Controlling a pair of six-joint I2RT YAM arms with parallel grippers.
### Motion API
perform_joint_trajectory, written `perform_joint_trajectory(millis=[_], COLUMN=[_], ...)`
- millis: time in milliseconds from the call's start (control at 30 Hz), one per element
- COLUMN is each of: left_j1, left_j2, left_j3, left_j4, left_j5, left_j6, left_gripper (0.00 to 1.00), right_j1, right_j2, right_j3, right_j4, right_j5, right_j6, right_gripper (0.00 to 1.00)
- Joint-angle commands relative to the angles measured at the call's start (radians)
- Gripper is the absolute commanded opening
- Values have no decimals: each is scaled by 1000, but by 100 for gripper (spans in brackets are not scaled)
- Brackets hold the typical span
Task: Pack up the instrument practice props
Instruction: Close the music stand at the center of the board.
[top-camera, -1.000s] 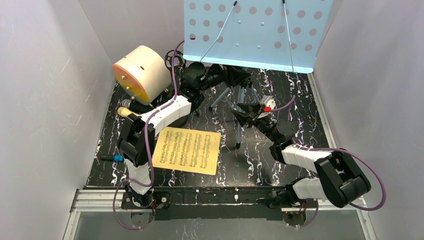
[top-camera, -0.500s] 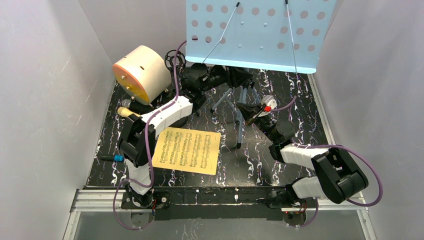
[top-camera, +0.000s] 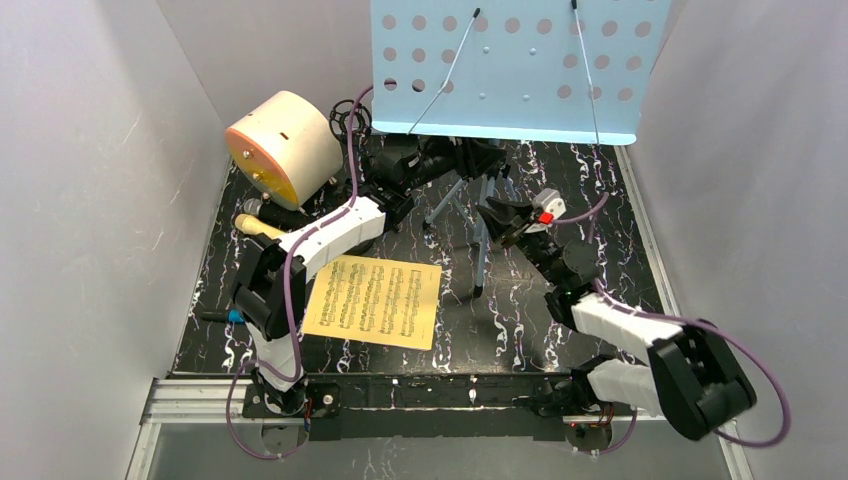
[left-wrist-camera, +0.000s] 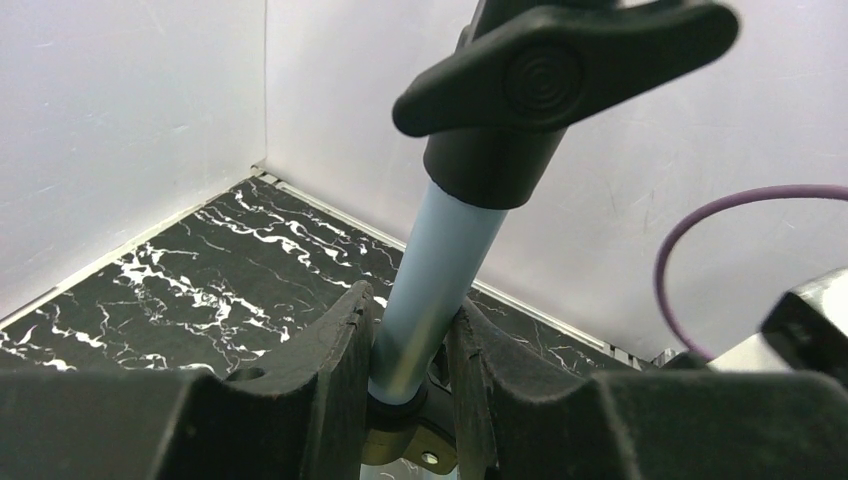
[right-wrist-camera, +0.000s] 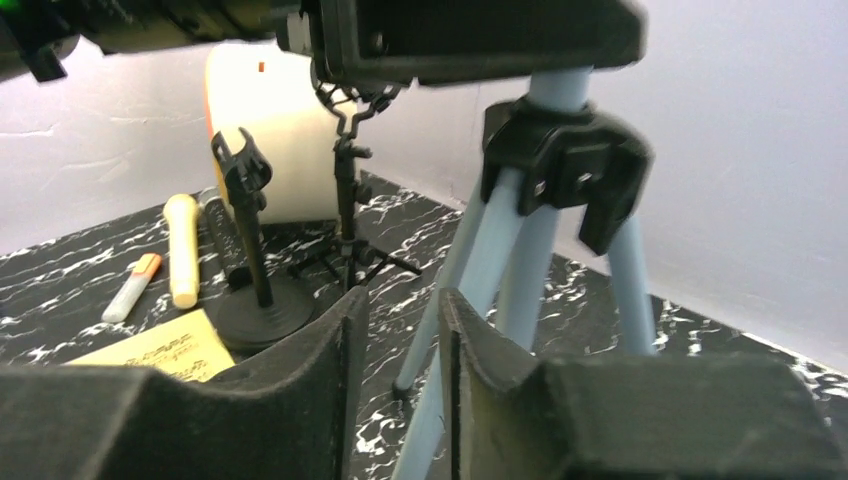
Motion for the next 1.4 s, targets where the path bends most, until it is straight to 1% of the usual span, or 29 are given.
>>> perform_joint_trajectory(millis=[0,100,167,233,400,467,533,600,733,767,1000,1133,1233,1333,1367], left_j1=[-19,-19,-19,-18,-19,-18,-18,-19,-19,-20,-56,-63,-63,-47,-33], left_j2=[-58,-56,-52,-47,-46,-46,-46,-44,-49,-53,-100,-128,-135,-125,-118], left_j3=[-39,-40,-37,-31,-28,-30,-33,-34,-28,-25,-29,-97,-132,-148,-151], left_j4=[-118,-118,-116,-114,-113,-110,-105,-101,-94,-91,-71,10,56,108,143], left_j5=[-46,-50,-43,-35,-23,-18,-11,-2,13,20,32,33,27,36,50], left_j6=[24,26,23,19,13,7,1,-7,-30,-37,-37,-70,-79,-102,-128], left_gripper=[0,0,0,0,0,0,0,0,0,0,0,0,0,0,2], right_j1=[-13,-13,-13,-13,-13,-14,-13,-13,-14,-14,-39,-45,-46,-46,-48], right_j2=[-141,-196,-190,-169,-97,-66,-41,-21,-5,-3,1,14,31,41,41], right_j3=[11,20,43,65,104,115,115,115,121,121,140,140,107,47,20], right_j4=[-229,-331,-388,-412,-395,-382,-343,-296,-224,-203,-56,-5,23,63,71], right_j5=[120,145,154,130,73,62,61,61,56,53,38,-24,-57,-45,-45], right_j6=[35,61,88,119,177,178,169,158,107,91,43,39,45,52,53], right_gripper=[44,54,57,58,57,53,46,35,5,1,1,1,1,1,1])
